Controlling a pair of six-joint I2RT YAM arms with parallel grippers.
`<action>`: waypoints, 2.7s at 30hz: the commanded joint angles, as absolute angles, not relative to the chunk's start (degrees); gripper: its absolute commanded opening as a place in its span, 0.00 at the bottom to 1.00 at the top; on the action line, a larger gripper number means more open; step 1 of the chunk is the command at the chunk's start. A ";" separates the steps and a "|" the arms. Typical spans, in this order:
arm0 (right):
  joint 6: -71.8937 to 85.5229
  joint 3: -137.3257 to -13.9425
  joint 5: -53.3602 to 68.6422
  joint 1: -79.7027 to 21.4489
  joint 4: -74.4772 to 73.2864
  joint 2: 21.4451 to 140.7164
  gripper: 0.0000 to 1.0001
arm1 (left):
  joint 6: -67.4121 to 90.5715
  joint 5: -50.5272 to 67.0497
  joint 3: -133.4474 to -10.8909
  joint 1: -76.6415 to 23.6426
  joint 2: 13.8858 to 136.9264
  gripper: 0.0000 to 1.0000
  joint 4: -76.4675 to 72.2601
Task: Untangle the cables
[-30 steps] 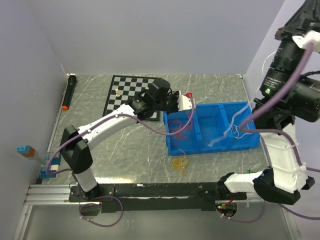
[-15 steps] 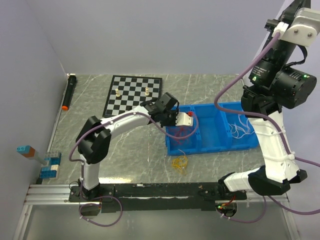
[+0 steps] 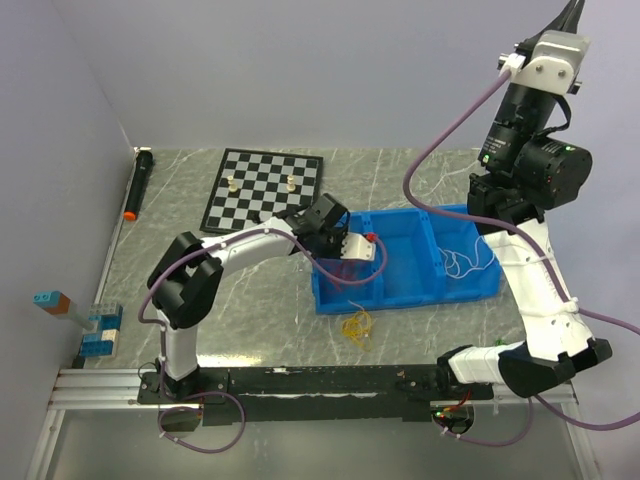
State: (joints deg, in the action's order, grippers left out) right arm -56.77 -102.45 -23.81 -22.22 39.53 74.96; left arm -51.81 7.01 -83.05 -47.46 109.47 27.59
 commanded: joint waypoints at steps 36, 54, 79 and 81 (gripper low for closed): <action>-50.89 -96.34 -27.16 -21.71 36.83 68.91 0.00 | -44.22 8.78 -75.58 -42.98 96.42 0.53 33.57; -38.25 -74.45 -43.66 -21.80 30.70 63.46 0.00 | -28.39 11.42 -100.36 -42.45 95.01 0.97 48.77; 28.99 -69.70 -45.62 -19.16 -38.93 75.49 0.00 | -25.75 18.72 -87.90 -39.99 82.45 0.97 40.88; 31.89 -69.26 -43.61 -18.37 -40.77 77.69 0.00 | -25.05 18.46 -86.14 -39.99 80.87 0.97 38.94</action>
